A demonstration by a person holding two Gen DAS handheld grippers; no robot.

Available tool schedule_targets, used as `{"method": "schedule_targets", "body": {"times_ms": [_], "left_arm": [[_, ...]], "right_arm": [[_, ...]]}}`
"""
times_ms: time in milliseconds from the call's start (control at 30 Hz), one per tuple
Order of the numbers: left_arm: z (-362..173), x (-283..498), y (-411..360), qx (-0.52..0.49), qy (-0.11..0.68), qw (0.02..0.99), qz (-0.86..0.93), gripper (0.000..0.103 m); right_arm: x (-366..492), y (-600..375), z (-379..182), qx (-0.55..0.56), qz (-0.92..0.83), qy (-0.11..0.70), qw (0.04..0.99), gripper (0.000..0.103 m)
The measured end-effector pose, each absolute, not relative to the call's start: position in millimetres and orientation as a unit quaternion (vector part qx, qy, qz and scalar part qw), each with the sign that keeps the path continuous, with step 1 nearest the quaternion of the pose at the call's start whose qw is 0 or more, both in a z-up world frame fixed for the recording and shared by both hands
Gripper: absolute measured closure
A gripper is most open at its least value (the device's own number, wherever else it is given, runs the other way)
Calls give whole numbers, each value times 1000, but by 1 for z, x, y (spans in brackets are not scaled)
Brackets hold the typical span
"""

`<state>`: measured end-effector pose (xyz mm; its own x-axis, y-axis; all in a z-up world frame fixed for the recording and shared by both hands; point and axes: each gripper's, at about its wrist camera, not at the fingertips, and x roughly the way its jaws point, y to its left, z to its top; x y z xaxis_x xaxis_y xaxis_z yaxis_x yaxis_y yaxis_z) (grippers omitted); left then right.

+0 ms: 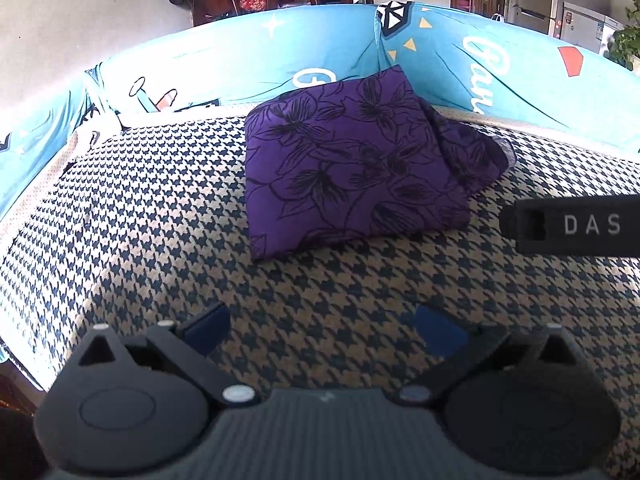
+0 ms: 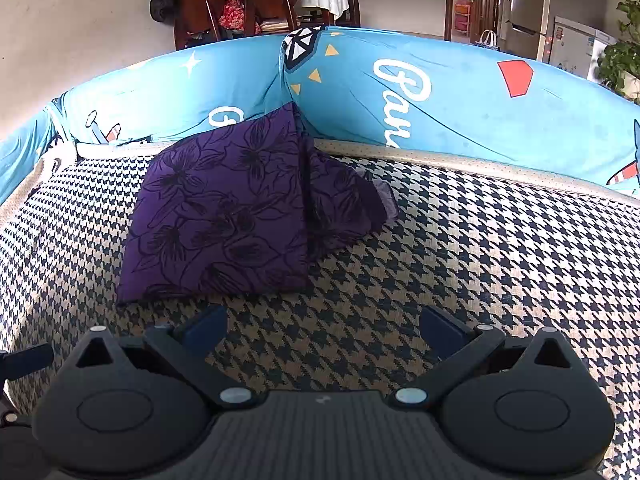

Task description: Fold clothes

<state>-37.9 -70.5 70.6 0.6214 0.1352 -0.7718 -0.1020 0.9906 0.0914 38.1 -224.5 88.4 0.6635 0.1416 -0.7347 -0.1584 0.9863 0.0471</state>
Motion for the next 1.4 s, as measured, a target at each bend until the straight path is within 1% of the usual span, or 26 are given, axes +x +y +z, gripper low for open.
{"method": "schedule_targets", "body": {"times_ms": [300,733,1400], "left_arm": [[76,-38,-77,25,423,903,68,0],[88,-32,-84,23,413,908,70,0],[83,-25,-87,20,420,904,70,0]], "right_arm": [[28,-234,92,-19,80,398,914,0],[27,-242,99,5,73,384,921,0],[36,-241,97,26,66,382,921,0]]}}
